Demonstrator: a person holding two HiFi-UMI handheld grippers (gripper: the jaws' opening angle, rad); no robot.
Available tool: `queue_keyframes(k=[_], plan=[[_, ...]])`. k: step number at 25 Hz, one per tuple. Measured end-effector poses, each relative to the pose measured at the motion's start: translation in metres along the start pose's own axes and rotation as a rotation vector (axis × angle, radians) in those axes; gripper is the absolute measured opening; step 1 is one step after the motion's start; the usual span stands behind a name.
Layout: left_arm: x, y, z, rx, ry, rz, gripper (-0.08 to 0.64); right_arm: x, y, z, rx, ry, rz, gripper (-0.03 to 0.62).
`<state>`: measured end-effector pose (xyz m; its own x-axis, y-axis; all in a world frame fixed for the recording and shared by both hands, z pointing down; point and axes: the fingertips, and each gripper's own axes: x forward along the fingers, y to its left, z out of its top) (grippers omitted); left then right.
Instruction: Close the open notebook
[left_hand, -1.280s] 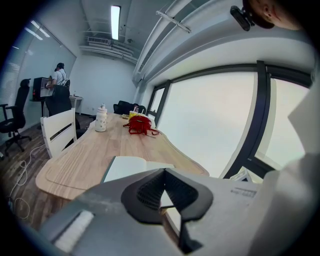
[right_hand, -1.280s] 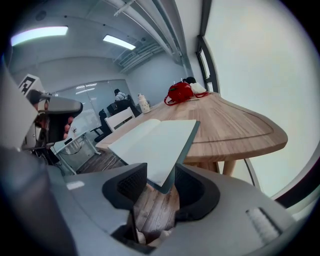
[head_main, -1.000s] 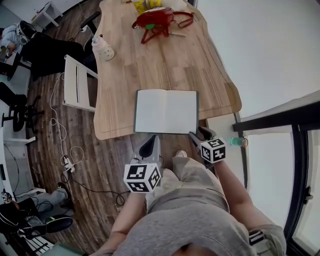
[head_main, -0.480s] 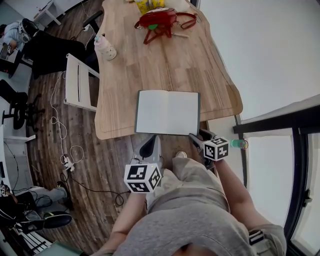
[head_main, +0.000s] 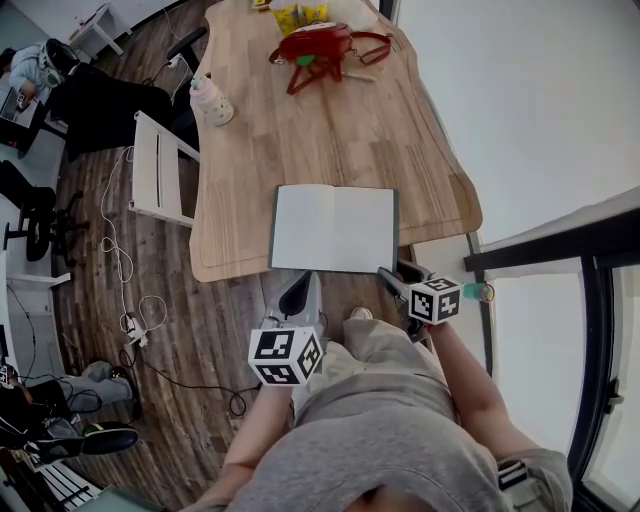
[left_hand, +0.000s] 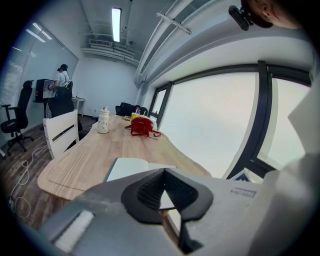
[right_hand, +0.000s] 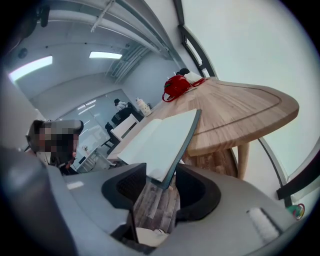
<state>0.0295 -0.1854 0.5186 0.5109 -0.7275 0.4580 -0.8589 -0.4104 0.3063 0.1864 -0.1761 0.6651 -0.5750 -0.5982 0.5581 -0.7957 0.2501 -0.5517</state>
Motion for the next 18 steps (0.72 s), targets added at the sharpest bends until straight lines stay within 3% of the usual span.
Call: queue_keyframes(k=[18], plan=[[-0.005,-0.003,0.015,0.001,-0.057,0.011,0.005,-0.019,0.041,0.043,-0.126,-0.083,0.053,0.112]])
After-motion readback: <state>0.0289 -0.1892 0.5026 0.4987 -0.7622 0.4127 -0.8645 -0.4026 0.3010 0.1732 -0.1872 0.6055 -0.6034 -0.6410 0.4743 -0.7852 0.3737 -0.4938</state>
